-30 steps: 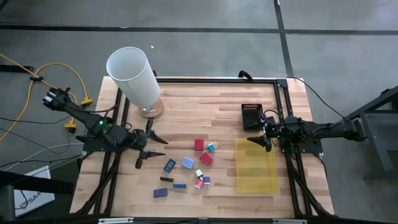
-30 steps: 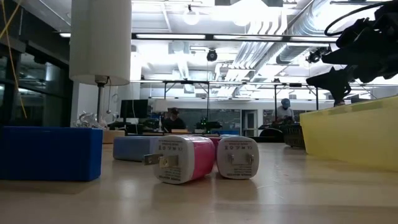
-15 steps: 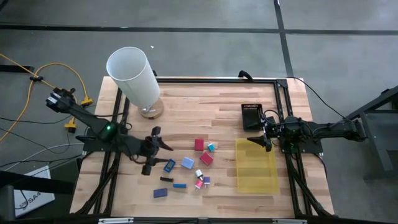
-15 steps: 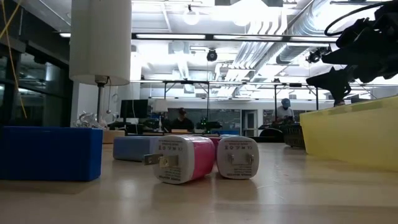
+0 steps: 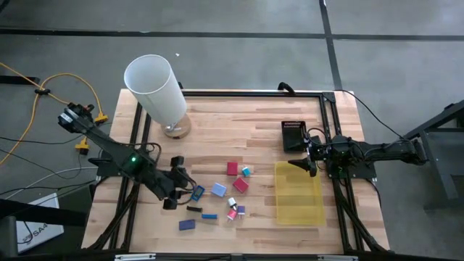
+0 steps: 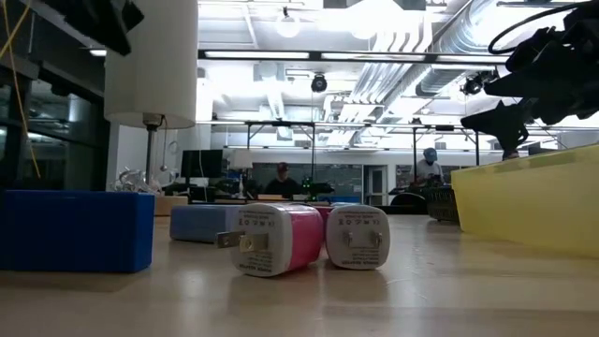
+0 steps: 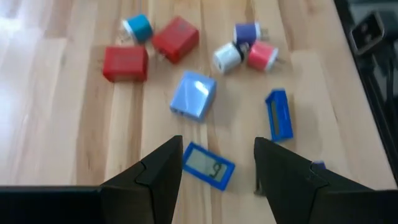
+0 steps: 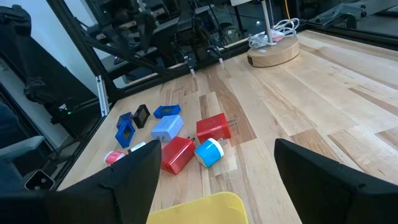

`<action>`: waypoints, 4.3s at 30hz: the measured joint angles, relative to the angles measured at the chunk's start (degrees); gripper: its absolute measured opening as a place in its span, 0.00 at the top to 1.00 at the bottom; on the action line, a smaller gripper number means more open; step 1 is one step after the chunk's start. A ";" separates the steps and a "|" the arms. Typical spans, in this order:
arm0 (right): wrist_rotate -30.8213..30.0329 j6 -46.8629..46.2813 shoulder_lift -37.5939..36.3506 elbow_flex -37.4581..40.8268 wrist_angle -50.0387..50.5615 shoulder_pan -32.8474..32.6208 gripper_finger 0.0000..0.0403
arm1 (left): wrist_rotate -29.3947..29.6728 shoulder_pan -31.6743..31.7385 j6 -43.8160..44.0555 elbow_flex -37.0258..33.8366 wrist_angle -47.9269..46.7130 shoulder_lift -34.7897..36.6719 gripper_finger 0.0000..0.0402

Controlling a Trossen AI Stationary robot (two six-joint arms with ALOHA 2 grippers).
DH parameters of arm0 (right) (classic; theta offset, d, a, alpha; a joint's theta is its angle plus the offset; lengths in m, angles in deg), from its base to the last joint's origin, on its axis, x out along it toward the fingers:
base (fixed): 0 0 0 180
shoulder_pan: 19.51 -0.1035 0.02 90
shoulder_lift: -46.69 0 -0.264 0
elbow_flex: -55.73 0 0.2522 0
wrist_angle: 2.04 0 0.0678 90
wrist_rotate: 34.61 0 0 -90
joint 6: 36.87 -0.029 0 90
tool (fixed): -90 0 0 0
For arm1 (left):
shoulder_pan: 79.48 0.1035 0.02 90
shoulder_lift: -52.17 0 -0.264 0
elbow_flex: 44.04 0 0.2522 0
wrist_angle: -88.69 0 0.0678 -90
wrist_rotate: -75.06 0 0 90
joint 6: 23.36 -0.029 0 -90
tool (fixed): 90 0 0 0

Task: Pick & Place Office items
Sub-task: Put the black digital clock into the black bin

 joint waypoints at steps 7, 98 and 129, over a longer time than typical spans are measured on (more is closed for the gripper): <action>0.00 0.00 0.00 0.00 -0.02 0.00 0.26 | -9.23 -0.09 0.06 0.00 -1.14 -3.98 0.53; 0.01 0.01 -0.01 -0.02 0.00 -0.01 0.26 | -9.78 -5.68 12.98 -0.07 7.79 -26.07 0.63; 0.01 -0.01 -0.01 0.00 0.00 -0.01 0.26 | -9.80 -5.51 11.74 -0.07 9.02 -23.65 0.85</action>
